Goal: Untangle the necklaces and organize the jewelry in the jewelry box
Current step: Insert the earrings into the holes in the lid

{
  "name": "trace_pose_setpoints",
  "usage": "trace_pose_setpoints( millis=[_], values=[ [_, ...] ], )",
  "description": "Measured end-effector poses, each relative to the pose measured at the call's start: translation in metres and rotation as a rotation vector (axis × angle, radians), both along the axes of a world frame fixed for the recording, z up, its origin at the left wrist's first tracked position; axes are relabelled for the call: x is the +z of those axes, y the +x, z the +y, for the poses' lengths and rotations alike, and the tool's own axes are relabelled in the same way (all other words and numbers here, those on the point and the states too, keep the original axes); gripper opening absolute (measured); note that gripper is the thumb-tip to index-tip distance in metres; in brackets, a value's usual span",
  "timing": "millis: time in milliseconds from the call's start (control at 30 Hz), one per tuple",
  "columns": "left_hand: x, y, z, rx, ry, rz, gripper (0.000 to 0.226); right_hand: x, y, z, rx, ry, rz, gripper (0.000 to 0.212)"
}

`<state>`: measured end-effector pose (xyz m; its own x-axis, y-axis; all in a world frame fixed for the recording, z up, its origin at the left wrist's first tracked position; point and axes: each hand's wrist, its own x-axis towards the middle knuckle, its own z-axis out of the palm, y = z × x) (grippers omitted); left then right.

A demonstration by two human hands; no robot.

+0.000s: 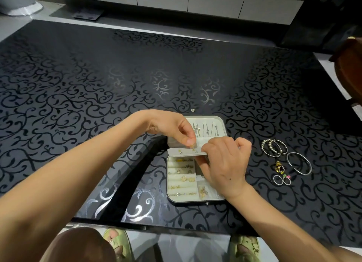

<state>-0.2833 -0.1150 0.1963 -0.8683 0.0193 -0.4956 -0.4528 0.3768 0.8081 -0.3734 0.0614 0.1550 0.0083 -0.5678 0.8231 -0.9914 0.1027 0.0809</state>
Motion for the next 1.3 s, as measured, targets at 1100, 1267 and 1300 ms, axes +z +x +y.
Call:
trace_pose_setpoints(
  millis=[1100,1267,1300],
  values=[
    [0.032,-0.024,0.011,-0.283,-0.568,0.004,0.004,0.006,-0.005,-0.005,0.034,-0.004,-0.047,0.029],
    [0.028,-0.016,0.01,-0.231,-0.545,-0.001,0.002,0.005,-0.006,-0.005,0.036,0.01,-0.044,0.033],
    [0.027,-0.013,0.01,-0.209,-0.528,0.012,0.003,0.004,-0.007,-0.005,0.033,0.032,-0.05,0.039]
  ],
)
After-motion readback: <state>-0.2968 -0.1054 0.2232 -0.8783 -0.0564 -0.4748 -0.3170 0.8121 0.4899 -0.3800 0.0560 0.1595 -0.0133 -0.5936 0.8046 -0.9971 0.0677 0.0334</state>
